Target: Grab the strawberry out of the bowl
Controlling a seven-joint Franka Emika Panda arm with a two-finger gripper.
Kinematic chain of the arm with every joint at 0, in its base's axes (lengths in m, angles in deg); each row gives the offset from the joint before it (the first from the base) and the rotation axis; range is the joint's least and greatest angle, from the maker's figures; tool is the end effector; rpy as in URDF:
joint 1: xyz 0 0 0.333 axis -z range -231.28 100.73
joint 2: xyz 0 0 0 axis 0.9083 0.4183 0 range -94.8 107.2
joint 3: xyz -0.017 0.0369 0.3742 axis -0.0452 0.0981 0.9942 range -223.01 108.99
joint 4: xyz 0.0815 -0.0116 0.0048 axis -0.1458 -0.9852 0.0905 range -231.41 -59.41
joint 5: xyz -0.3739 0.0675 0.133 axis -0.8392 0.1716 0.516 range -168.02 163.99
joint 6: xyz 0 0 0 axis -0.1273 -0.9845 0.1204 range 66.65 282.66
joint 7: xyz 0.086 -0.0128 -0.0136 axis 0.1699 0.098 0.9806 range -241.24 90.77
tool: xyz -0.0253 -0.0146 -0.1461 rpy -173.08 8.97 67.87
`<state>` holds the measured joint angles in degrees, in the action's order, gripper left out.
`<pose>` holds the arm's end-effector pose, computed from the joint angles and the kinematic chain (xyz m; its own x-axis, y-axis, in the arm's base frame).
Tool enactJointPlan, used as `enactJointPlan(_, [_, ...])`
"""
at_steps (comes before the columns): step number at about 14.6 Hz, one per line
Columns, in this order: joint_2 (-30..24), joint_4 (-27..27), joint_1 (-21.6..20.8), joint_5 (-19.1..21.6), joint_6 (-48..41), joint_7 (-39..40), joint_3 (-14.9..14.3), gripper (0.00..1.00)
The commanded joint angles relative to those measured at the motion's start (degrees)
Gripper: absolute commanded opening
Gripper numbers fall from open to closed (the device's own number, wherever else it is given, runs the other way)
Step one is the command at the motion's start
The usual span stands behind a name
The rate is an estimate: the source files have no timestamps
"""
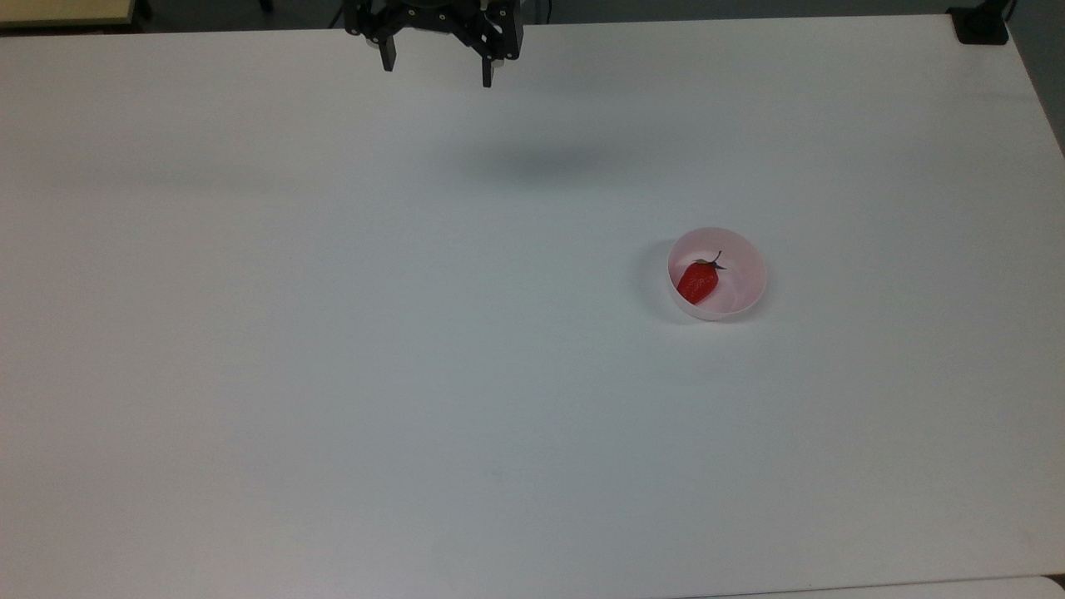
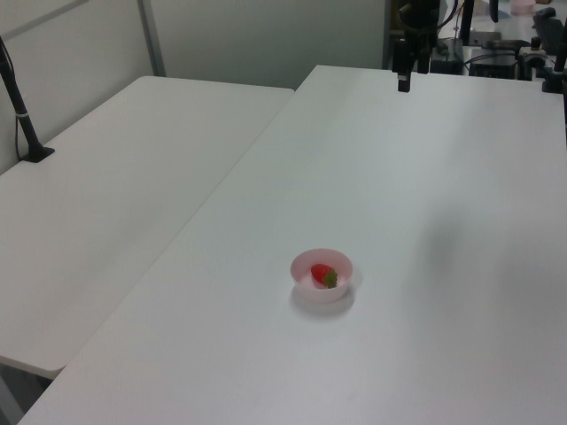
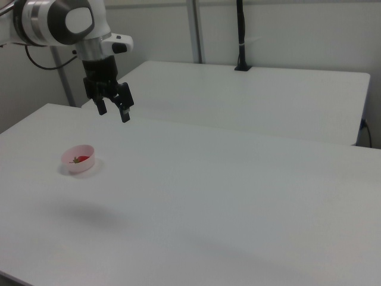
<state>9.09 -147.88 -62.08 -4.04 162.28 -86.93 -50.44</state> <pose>0.5867 0.0279 0.6002 0.9899 -0.1418 -0.0063 -0.1415 -0.9894 0.0313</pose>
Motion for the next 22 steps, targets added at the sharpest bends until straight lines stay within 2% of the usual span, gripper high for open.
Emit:
enactJointPlan(1, [-1.05,-1.14,0.05,0.53,-0.85,1.06,-0.33,1.00])
enactJointPlan(12, [-0.87,-1.05,-0.21,0.53,-0.67,1.06,-0.24,1.00])
enactJointPlan(15, [0.18,-0.87,-1.17,1.14,-0.23,0.97,0.63,1.00])
enactJointPlan(18, [2.81,-0.79,-6.61,1.32,2.21,-1.56,0.72,1.00])
enactJointPlan(22, [7.03,-0.79,-13.11,0.53,11.08,-11.41,0.64,1.00])
